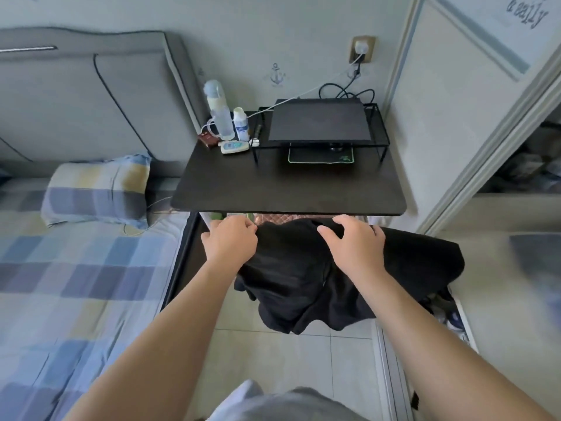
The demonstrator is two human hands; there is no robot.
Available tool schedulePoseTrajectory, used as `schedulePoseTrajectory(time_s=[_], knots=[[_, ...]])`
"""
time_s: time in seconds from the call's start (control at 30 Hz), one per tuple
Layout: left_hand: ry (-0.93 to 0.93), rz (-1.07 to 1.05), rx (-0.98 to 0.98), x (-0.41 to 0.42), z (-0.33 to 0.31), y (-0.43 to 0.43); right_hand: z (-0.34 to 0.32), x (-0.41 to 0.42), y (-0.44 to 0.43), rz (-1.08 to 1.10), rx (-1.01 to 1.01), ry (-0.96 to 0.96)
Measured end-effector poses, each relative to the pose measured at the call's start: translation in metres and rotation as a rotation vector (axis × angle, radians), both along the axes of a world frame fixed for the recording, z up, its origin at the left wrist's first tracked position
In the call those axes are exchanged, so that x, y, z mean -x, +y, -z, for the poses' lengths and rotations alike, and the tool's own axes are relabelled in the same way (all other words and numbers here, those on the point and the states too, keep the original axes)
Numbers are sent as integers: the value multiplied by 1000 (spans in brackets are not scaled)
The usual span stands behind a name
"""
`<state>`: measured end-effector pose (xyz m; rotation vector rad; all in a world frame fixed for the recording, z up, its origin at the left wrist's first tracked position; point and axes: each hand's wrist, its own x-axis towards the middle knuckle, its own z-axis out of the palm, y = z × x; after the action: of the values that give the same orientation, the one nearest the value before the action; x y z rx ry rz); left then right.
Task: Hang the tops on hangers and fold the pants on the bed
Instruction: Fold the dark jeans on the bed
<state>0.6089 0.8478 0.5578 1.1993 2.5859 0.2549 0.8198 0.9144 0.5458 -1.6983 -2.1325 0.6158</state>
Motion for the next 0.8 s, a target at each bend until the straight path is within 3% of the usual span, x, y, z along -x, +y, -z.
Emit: schedulePoseTrajectory(time_s=[0.2, 0.37, 0.53, 0.7, 0.8], knots=[[-26, 30, 7, 17, 11, 6, -12, 23, 9, 46, 0, -67], [-129, -100, -14, 32, 19, -11, -21, 40, 7, 13, -1, -188], [-103, 8, 37, 33, 8, -2, -27, 51, 5, -55, 66, -198], [-135, 76, -53, 28, 4, -1, -24, 64, -10, -95, -2, -201], [-293, 85, -217, 32, 10, -6, -22, 69, -9, -81, -29, -198]])
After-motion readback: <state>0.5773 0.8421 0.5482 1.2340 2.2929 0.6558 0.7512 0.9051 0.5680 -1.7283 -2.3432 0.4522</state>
